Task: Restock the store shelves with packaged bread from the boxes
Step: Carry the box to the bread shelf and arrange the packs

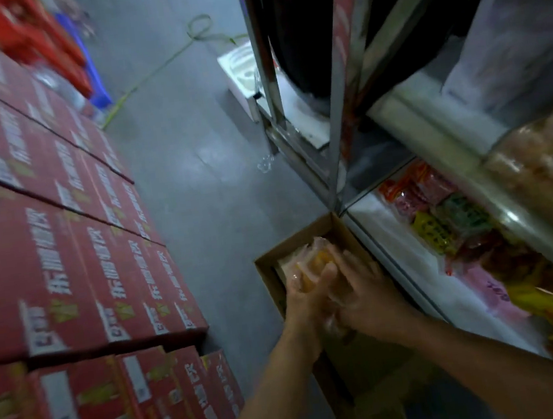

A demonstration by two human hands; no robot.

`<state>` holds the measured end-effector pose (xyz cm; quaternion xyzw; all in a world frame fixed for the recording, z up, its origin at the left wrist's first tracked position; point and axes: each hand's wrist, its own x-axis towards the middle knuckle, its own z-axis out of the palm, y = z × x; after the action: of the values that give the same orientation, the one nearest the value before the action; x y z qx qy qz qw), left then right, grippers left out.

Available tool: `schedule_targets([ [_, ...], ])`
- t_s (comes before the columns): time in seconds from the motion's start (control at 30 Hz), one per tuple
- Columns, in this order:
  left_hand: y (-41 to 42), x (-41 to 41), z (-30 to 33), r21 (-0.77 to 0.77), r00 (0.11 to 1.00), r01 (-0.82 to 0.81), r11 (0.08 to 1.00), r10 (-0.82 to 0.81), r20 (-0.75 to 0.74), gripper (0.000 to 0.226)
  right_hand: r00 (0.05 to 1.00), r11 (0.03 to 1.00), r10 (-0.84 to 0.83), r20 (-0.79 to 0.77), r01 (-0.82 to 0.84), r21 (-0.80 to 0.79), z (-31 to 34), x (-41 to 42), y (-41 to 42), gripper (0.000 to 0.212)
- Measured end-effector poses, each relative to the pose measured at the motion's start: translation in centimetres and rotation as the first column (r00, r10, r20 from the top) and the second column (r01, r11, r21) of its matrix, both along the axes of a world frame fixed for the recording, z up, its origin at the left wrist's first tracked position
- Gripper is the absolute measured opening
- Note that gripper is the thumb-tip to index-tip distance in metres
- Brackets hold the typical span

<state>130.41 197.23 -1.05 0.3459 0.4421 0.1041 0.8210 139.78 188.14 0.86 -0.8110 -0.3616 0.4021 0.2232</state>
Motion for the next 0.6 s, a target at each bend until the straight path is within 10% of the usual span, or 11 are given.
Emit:
schedule_targets([
  [0.17, 0.9, -0.8, 6.5, -0.024, 0.998, -0.058, 0.998, 0.058, 0.010, 0.104, 0.995, 0.992, -0.093, 0.040, 0.089, 0.089, 8.5, -0.6, -0.3, 0.104],
  [0.37, -0.5, -4.3, 16.2, 0.012, 0.988, 0.081, 0.997, -0.082, 0.128, 0.088, 0.803, 0.861, -0.335, -0.493, 0.474, 0.186, 18.0, -2.5, -3.6, 0.068],
  [0.6, -4.1, -8.8, 28.0, 0.145, 0.935, 0.260, 0.955, -0.286, 0.207, 0.064, 0.697, 0.832, -0.306, -0.648, 0.527, 0.174, 30.4, -5.9, -9.2, 0.045],
])
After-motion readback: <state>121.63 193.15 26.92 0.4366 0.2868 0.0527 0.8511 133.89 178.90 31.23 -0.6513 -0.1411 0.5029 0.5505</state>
